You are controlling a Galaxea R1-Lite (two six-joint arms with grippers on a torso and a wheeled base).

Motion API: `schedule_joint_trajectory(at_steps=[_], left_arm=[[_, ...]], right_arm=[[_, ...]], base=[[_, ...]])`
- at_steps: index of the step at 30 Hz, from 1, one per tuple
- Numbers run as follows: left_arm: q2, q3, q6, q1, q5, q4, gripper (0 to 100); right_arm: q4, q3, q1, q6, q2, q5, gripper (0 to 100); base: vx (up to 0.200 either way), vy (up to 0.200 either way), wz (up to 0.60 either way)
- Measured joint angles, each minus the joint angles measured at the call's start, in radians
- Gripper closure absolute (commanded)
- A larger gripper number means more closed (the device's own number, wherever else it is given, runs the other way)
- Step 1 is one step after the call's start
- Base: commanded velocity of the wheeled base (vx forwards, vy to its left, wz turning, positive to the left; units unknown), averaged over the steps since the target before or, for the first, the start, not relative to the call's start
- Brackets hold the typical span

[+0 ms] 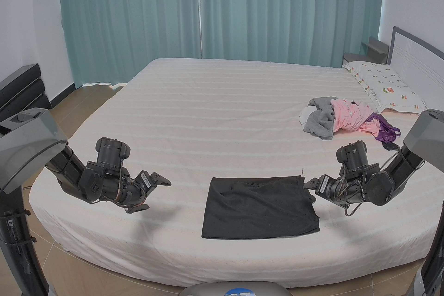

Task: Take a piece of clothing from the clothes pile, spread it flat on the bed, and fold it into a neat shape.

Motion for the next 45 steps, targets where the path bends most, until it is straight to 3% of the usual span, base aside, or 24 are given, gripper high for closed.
schedule_joint_trajectory(at_steps=[8,26,38,45], left_arm=[[0.0,0.001,-0.007,-0.001,0.0,0.001,0],[-0.006,-0.001,-0.044,-0.023,0.001,0.001,0],[-0.01,-0.006,-0.04,-0.036,0.018,0.001,0],[0.013,-0.055,-0.035,-0.087,0.059,0.0,0]], right_arm=[[0.0,-0.041,-0.006,0.099,0.02,0.073,0],[0.0,-0.041,-0.004,0.101,0.04,0.073,0],[-0.001,-0.048,0.002,0.103,0.052,0.074,0],[-0.002,-0.076,0.015,0.106,0.071,0.074,0]], base=[[0.0,0.0,0.0],[0.0,-0.167,0.0],[0.0,0.0,0.0],[0.0,0.0,0.0]])
